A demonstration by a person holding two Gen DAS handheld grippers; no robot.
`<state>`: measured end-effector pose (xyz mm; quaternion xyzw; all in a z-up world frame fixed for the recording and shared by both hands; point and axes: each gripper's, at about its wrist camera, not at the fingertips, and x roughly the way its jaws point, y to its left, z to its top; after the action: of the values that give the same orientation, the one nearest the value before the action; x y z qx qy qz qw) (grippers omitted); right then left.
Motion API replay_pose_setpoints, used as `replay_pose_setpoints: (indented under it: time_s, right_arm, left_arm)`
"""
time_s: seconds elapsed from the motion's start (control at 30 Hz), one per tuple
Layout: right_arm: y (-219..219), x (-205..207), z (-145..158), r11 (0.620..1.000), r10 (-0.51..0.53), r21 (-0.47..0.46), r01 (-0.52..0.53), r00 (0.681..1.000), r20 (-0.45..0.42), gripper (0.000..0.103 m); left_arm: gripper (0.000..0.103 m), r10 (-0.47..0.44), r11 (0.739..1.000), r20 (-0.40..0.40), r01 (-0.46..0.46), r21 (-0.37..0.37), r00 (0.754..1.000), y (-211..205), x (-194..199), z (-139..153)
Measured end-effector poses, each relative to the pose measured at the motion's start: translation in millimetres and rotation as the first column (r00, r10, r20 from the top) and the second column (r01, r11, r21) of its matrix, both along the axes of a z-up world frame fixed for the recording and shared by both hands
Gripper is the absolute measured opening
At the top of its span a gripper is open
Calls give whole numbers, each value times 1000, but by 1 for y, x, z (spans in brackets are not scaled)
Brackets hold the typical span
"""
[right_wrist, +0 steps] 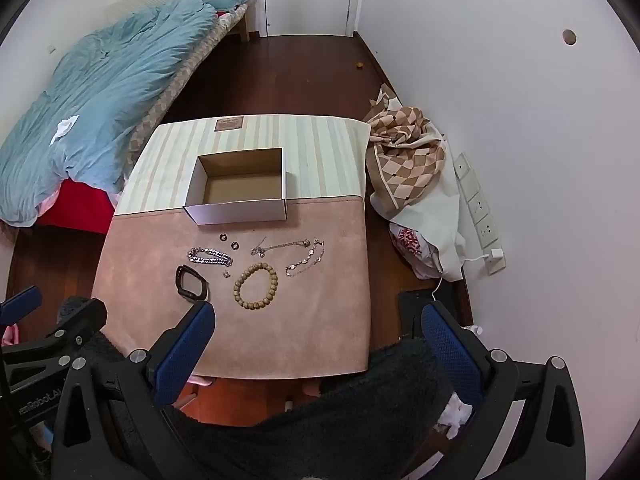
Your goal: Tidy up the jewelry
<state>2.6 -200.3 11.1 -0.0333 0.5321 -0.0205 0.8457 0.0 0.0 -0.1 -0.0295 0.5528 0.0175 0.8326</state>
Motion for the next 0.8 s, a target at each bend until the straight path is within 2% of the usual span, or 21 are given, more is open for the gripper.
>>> replay_pose_setpoints:
  time_s: [0.5, 0.57, 0.8]
  right_arm:
    - [-5, 0, 1, 1000, 0, 15, 0, 1000, -3, 103]
    - [-5, 1, 2, 1000, 0, 15, 0, 1000, -2, 103]
    - [-5, -2, 4, 1000, -8, 18, 8, 1000, -4, 103]
  left_arm:
    - [103, -11, 1000, 12, 11, 1, 1000, 11, -2, 4]
    - [103, -8, 1000, 15, 8, 15, 1000, 0, -1, 4]
    - [103, -16, 1000, 34, 15, 16, 999, -2, -3, 9]
